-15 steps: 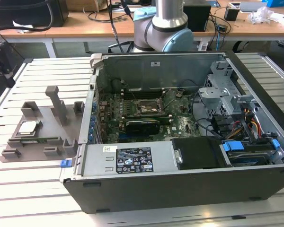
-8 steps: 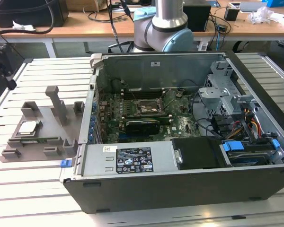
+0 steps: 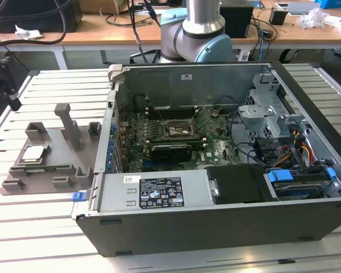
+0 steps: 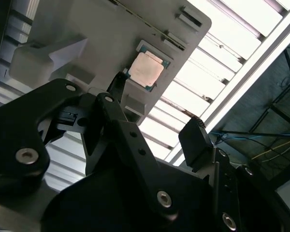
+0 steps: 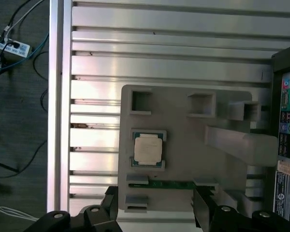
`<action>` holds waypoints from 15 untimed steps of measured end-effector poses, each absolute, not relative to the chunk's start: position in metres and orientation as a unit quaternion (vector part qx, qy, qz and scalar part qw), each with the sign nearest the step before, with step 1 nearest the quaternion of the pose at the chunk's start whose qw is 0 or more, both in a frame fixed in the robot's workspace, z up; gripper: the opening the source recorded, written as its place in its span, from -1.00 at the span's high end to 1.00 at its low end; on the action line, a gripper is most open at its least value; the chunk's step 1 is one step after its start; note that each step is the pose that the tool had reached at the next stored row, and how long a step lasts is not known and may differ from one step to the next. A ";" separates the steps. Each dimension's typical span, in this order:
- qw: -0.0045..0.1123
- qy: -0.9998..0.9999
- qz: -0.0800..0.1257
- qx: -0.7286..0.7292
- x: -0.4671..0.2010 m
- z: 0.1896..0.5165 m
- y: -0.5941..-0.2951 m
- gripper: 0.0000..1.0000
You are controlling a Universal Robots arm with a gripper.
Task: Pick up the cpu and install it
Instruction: 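Pick up the cpu and move it towards the insertion slot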
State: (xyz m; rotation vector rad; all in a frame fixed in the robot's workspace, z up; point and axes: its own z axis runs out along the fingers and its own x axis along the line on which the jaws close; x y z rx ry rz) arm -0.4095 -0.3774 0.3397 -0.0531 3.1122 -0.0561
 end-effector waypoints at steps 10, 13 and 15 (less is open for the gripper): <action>0.014 1.000 -0.018 -0.017 -0.410 0.331 -0.377 -0.44; 0.014 1.000 -0.018 -0.017 -0.410 0.328 -0.377 -0.44; 0.014 1.000 -0.018 -0.017 -0.410 0.326 -0.377 -0.44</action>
